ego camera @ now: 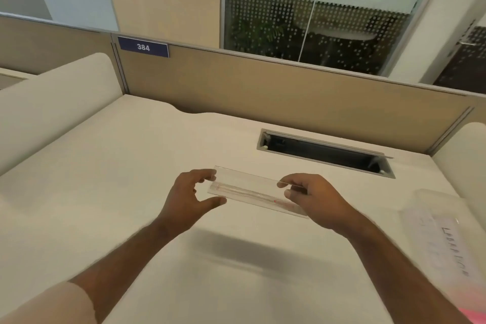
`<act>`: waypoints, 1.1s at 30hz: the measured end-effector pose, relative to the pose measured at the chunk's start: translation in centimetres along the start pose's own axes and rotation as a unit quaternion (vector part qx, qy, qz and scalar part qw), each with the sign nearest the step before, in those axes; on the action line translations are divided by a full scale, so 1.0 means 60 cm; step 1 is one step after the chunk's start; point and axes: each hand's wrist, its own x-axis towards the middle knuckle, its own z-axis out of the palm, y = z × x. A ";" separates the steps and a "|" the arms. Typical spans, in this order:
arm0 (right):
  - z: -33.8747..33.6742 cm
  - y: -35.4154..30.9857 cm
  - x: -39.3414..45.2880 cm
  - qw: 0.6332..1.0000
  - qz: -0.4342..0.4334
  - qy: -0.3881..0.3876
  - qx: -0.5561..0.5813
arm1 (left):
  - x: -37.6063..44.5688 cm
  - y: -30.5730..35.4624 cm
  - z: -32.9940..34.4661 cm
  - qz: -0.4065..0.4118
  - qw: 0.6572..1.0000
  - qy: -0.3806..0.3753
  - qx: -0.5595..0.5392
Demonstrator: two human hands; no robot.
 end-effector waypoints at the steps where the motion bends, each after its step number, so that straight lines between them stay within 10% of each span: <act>1: -0.011 0.004 -0.006 1.000 0.005 -0.002 0.016 | 0.001 0.010 0.006 -0.001 1.000 -0.007 -0.012; 33: -0.109 0.099 -0.111 0.892 0.089 0.174 0.407 | 0.007 0.170 0.083 -0.155 0.961 -0.047 -0.222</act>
